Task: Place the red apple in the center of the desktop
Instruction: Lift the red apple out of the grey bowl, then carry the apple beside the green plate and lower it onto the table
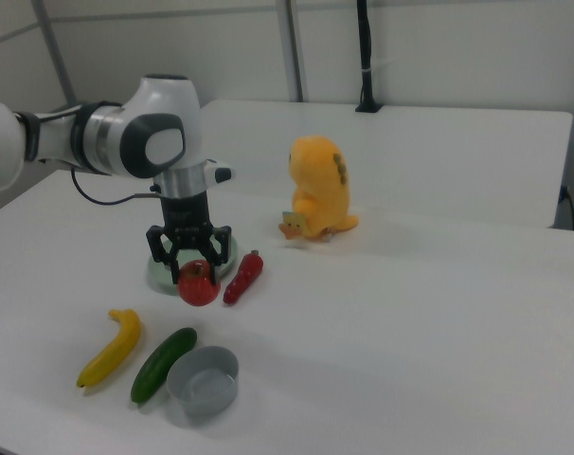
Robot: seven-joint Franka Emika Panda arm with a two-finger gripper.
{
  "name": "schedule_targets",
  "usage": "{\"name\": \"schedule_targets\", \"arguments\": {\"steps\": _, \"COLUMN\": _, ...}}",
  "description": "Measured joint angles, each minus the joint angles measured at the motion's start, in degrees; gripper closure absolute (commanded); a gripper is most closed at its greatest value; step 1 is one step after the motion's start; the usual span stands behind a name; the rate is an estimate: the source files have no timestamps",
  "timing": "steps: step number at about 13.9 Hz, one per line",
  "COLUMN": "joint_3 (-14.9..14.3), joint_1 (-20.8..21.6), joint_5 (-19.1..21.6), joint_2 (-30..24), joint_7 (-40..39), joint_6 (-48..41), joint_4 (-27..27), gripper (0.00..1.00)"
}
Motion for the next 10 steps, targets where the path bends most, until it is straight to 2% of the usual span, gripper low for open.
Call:
{"name": "schedule_targets", "arguments": {"steps": 5, "joint_3": 2.3, "joint_1": 0.2, "joint_5": 0.2, "joint_2": 5.4, "joint_7": 4.5, "joint_6": 8.3, "joint_4": 0.0, "gripper": 1.0}}
{"name": "schedule_targets", "arguments": {"steps": 10, "joint_3": 3.1, "joint_1": 0.2, "joint_5": 0.2, "joint_2": 8.4, "joint_7": 4.9, "joint_6": 12.4, "joint_4": 0.1, "gripper": 0.98}}
